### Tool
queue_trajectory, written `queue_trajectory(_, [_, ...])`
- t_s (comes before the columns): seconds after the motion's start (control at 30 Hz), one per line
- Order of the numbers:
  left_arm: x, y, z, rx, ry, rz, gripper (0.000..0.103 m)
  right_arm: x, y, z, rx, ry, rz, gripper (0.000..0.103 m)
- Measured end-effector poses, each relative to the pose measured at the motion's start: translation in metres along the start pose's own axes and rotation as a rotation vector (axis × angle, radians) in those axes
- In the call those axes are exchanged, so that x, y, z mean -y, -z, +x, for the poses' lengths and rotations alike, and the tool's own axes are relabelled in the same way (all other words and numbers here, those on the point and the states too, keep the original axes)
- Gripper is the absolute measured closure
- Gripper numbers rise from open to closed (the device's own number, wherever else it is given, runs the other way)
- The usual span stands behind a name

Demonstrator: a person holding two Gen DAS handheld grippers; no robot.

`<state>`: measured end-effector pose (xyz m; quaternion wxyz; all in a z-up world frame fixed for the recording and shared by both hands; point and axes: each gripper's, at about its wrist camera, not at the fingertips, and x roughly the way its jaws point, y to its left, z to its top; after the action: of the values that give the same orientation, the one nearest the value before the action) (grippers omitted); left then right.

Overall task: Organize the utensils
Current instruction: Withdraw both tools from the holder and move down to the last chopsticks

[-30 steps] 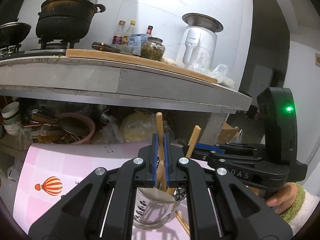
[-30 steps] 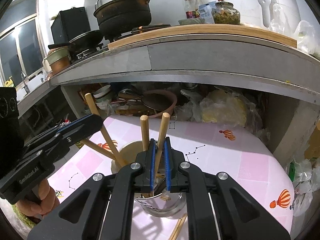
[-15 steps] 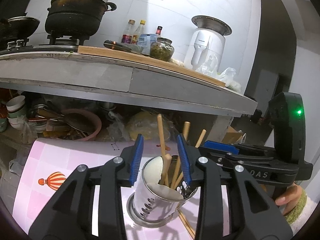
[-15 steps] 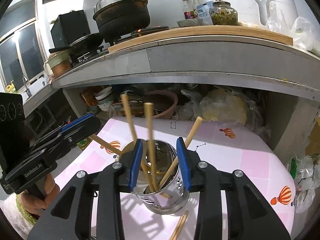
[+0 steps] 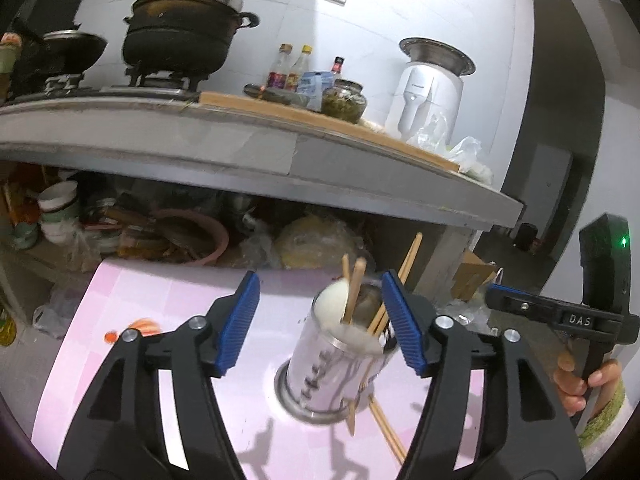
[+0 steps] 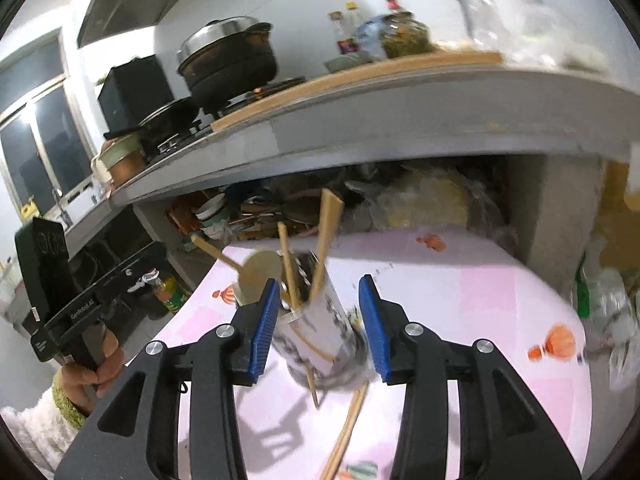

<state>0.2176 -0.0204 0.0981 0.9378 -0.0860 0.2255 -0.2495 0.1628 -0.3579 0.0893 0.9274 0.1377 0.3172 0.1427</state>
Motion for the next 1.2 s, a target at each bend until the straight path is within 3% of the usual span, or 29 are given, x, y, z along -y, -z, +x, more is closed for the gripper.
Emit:
queue_trajectory(0.27, [-0.007,0.059,-0.019,-0.132,-0.033,-0.012,0.033,0.034,0.077,0.011,-0.171,0.057,0.13,0.062])
queue_trajectory(0.5, [-0.009,0.104,-0.012,-0.244,-0.049,-0.022,0.03,0.038,0.119,0.036,-0.269,0.059,0.208,0.062])
queue_trajectory(0.73, [0.0,0.14,0.006,-0.326,-0.068,0.005,0.03,0.025,0.137,0.061,-0.335,0.086,0.169,0.062])
queue_trajectory(0.97, [0.014,0.169,0.036,-0.441,-0.066,0.021,0.03,0.017,0.146,0.093,-0.401,0.128,0.11,0.075])
queue_trajectory(1.2, [0.025,0.182,0.05,-0.486,-0.043,0.037,0.03,0.012,0.146,0.113,-0.433,0.172,0.04,0.084])
